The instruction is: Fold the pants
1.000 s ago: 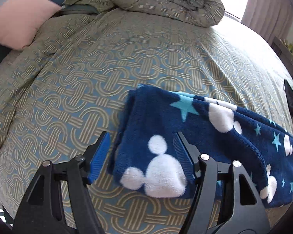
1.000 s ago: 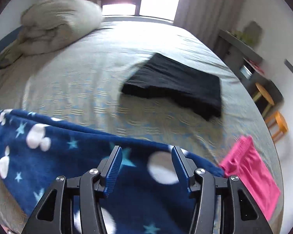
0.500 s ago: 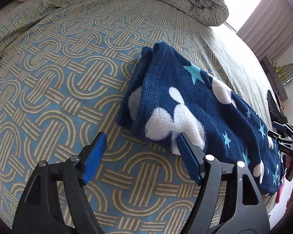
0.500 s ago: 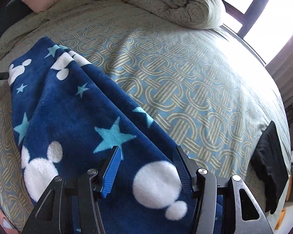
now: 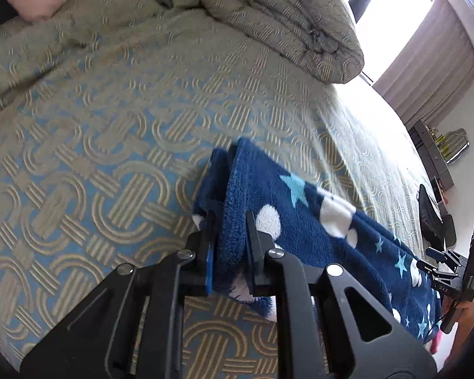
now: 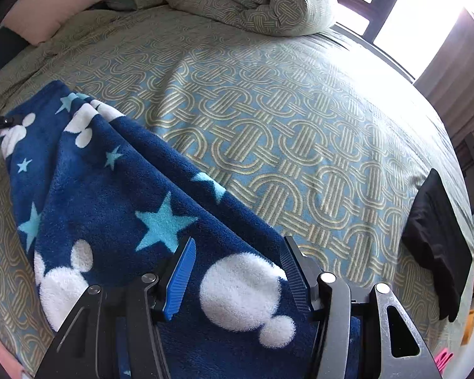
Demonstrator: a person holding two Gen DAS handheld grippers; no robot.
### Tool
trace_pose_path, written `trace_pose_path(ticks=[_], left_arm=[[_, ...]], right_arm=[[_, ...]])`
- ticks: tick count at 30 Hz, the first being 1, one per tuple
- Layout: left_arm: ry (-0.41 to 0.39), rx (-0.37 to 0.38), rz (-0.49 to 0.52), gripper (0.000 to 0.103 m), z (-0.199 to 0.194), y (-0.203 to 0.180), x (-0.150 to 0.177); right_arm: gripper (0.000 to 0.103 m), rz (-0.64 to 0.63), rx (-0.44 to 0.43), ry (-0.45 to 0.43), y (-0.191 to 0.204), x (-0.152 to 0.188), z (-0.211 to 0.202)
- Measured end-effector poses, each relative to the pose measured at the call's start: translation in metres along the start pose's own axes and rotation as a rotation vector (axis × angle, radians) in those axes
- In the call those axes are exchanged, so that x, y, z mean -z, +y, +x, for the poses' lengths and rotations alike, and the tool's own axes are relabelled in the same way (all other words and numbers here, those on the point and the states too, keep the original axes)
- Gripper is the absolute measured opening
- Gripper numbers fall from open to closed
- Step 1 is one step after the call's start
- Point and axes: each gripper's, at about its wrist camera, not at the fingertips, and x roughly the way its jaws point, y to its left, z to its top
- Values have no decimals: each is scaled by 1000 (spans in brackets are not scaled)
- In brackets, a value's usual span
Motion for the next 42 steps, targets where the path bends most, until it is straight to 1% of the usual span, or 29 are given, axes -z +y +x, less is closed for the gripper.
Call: trace_pose_path(ticks=[1,2,4,5,6,8,9,10,11,13,15,17,18,22,23,25,26,27,28,29,30,31,34,36,40,42], left_arm=[[-15,-17,20,10,-7,-2,-7],[-41,-85,53,6,-13,-3,-14],[-75,-281,108,5,-16,1,-22],[-70,-333,110,5,-15,7,-24],[-45,-347,86,5,-14,18,-23],[-16,-292,16,5,-18,35,-17],[-13,-257,-7,7,-22,41,-12],[-12,-237,-8,17,-23,42,-8],[-15,-221,6,25,-25,40,-3],[-20,-192,61,62,-26,30,3],[-25,-141,117,74,-23,11,3],[-13,-92,174,75,-17,-6,1],[2,-80,206,77,-9,-15,-3],[52,-105,318,78,29,-45,-18],[68,-115,329,78,41,-51,-23],[95,-102,325,78,59,-56,-30],[109,-84,314,77,66,-56,-33],[126,-61,299,60,73,-55,-36],[145,-42,285,18,77,-54,-37],[168,-24,264,4,81,-52,-38],[169,3,237,5,81,-52,-39],[153,27,226,6,77,-51,-38],[109,70,213,6,60,-49,-36],[85,87,193,6,49,-45,-39],[27,93,136,5,29,-34,-51],[-4,123,98,5,20,-28,-60]], right_arm=[[56,6,0,-1,-2,0,0],[56,9,2,-2,-3,0,0],[57,16,9,-3,-5,1,0],[57,21,7,-6,-5,1,0],[57,28,2,-9,-6,3,0],[57,43,-6,-10,-9,6,1],[57,47,-8,-8,-10,8,2],[57,52,-7,-3,-12,10,4],[57,56,-4,2,-14,11,6],[57,65,-2,12,-19,14,8],[57,69,-11,5,-24,15,8],[57,48,-14,3,-26,15,7],[57,32,-11,7,-26,16,7],[57,-17,-8,27,-27,20,9],[57,-21,0,33,-27,21,9],[57,-23,19,41,-30,25,10],[57,-21,24,44,-31,27,9],[57,-17,27,46,-33,29,9],[57,-13,31,49,-35,31,8],[57,-8,36,51,-36,33,8],[57,-4,41,51,-38,35,7],[57,0,45,49,-40,36,6],[57,21,48,41,-47,38,3],[57,35,47,35,-51,39,1],[57,70,43,32,-60,42,-2],[57,86,45,31,-66,45,-4]])
